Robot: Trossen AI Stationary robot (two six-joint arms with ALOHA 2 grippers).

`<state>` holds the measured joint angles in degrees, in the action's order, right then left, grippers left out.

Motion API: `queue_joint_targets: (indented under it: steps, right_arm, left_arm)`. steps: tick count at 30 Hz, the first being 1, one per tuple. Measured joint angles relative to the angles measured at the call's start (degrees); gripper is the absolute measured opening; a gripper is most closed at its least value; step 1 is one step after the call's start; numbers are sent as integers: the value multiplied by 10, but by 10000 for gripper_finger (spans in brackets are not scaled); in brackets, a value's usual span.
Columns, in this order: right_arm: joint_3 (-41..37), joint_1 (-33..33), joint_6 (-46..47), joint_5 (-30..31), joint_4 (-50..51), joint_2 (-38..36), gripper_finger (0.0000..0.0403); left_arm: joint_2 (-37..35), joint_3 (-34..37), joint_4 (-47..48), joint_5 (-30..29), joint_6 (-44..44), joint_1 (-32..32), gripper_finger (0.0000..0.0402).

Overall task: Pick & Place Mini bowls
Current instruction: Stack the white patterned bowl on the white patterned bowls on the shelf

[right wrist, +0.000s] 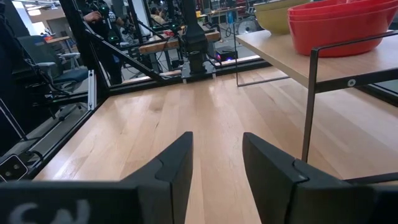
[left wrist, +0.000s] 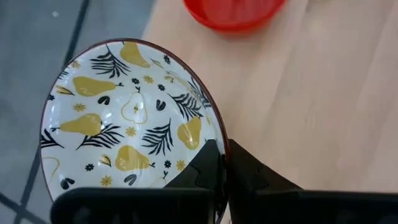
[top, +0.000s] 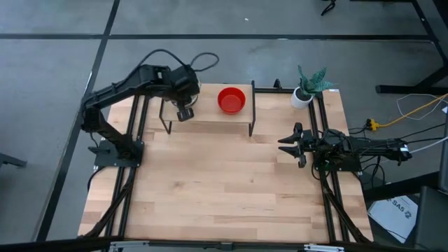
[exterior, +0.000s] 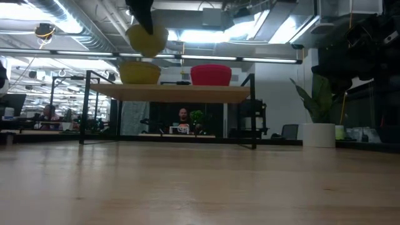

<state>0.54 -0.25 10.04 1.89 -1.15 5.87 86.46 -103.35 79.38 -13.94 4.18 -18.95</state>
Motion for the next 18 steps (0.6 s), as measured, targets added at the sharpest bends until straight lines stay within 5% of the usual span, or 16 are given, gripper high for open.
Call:
queue_joint_targets:
  steps: [18]
  right_arm:
    - [0,0,0,0,0,0,140]
  left_arm:
    - [2,73,10,-9,11,-30,5]
